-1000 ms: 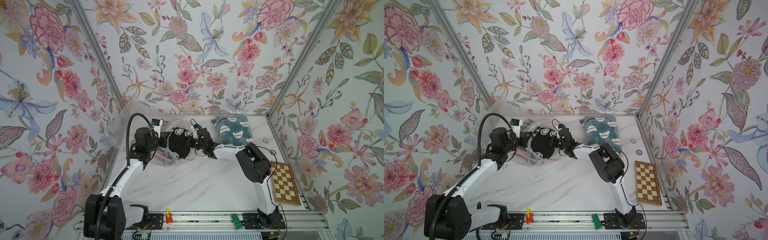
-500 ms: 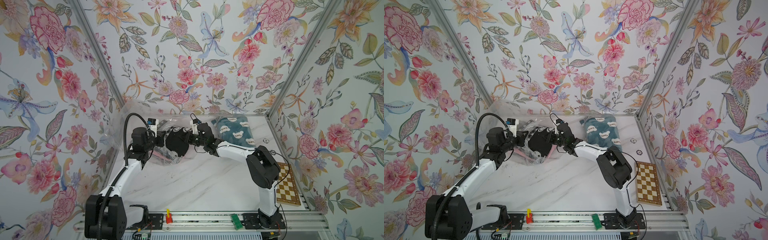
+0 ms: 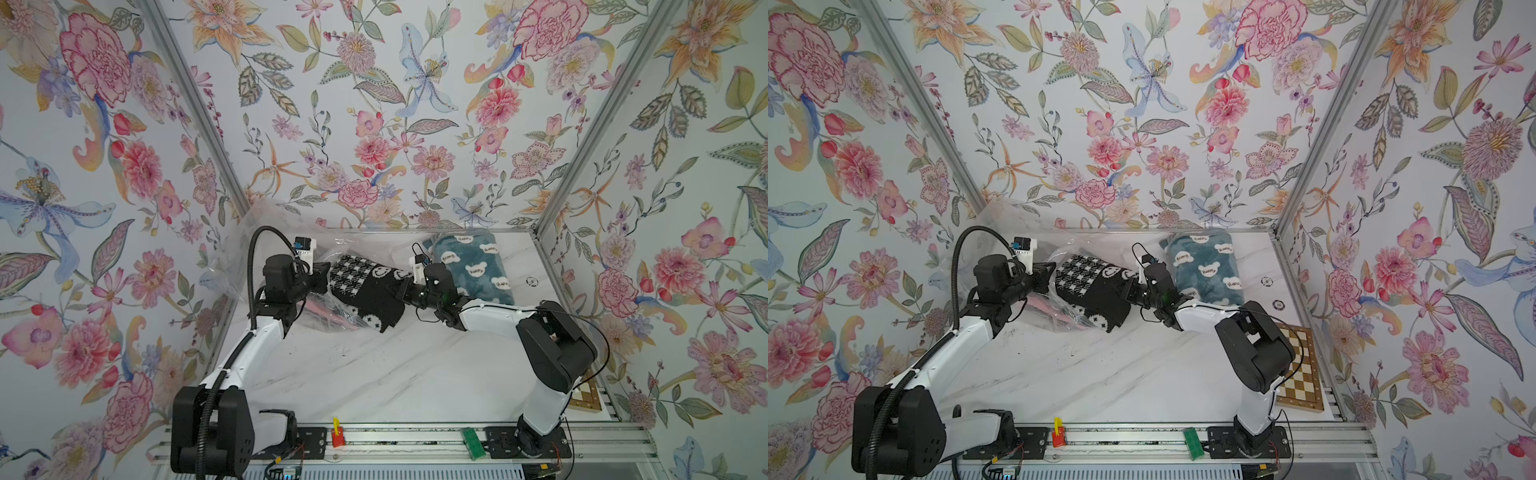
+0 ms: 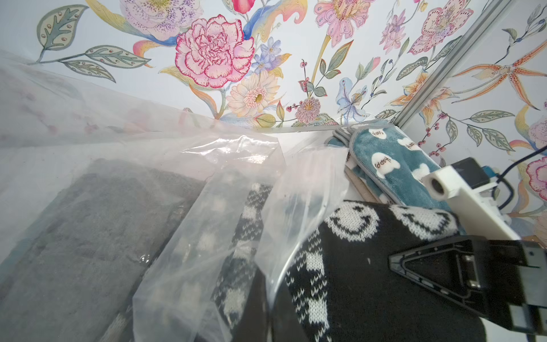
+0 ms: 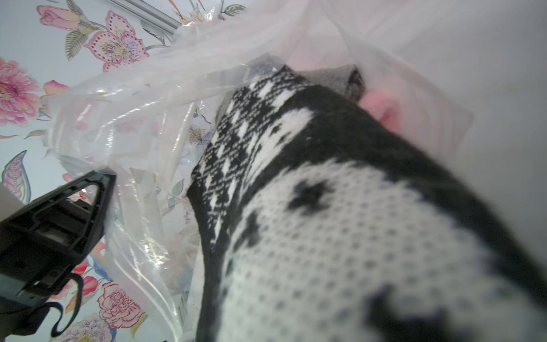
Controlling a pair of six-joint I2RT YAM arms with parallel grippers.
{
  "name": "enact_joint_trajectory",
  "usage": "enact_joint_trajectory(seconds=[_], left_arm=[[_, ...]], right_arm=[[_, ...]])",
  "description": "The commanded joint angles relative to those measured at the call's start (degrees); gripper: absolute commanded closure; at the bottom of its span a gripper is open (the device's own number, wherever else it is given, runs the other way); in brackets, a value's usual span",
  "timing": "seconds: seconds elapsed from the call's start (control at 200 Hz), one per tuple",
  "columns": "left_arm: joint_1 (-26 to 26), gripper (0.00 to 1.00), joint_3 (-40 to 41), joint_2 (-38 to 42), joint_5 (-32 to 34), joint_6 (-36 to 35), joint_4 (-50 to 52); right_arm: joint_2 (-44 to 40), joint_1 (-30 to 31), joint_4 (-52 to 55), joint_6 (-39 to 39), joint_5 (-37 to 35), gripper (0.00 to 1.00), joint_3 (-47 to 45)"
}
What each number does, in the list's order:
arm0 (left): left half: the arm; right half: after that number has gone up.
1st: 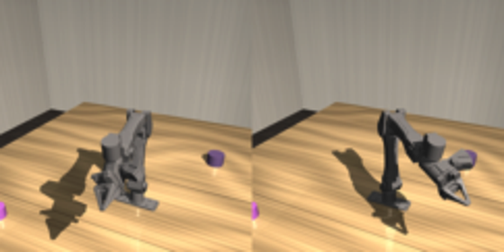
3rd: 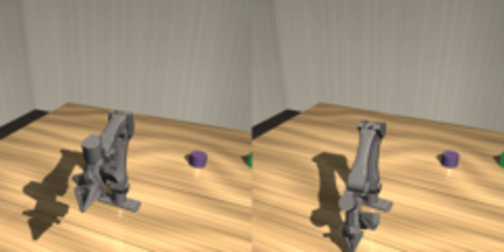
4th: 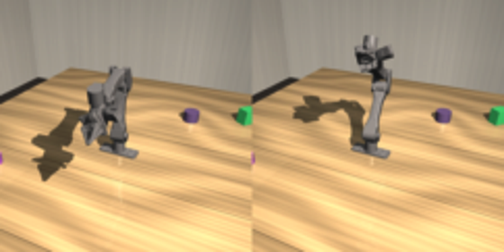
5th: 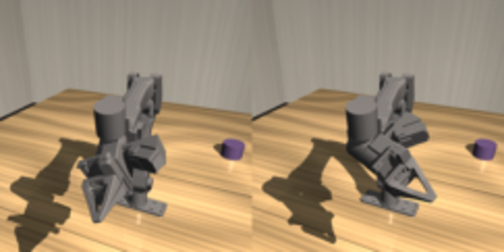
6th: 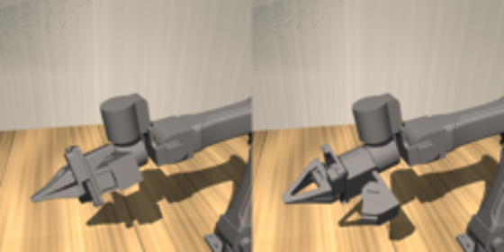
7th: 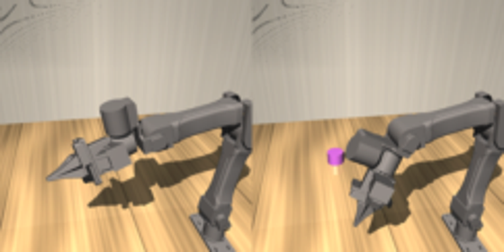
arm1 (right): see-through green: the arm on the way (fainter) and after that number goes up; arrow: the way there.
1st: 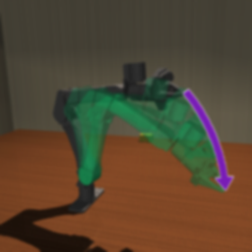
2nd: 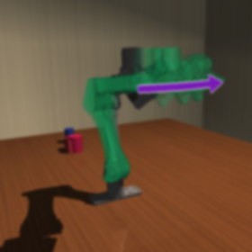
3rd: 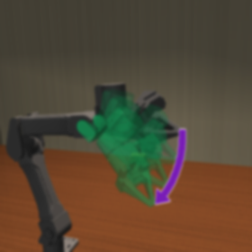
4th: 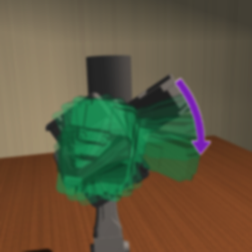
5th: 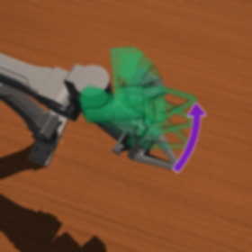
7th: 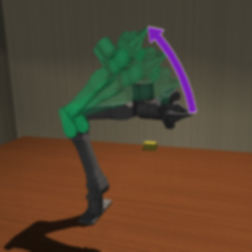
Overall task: Take the blanket out of the vacuum bag
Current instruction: Take out the blanket from the vacuum bag.
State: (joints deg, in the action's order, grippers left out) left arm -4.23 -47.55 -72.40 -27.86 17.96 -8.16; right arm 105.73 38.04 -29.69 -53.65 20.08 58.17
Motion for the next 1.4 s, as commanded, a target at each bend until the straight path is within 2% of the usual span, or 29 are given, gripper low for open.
enact_joint_trajectory(seconds=[0.0, 0.25, 0.445, 0.691, 1.061, 1.396], left_arm=[[0.8, 0.97, -0.9, 0.2, 0.9, -0.6, -1.4], [0.8, 0.97, -0.8, 0.7, 0.5, -0.2, -1.5], [0.8, 0.97, -0.6, 0.9, 0.5, 0.0, -1.8], [0.8, 0.97, -0.3, 1.4, 0.9, -0.2, -1.8], [0.9, 0.97, -0.2, 1.7, 1.4, -0.3, -1.6], [0.9, 0.97, 0.0, 1.5, 0.8, 0.3, -2.1]], right_arm=[[2.4, 0.7, -9.1, -1.1, 3.0, 1.00, 0.0], [0.2, 1.9, -4.3, 0.5, 1.5, 1.00, 0.4], [-5.9, 2.2, 6.0, 2.1, -0.6, 1.00, 1.9], [-10.6, 3.5, 20.6, 4.7, -2.9, 1.00, 8.1], [-19.4, 4.3, 33.0, 5.7, -7.0, 1.00, 11.1], [-22.2, 3.8, 45.3, 4.4, -9.9, 1.00, 16.1]])
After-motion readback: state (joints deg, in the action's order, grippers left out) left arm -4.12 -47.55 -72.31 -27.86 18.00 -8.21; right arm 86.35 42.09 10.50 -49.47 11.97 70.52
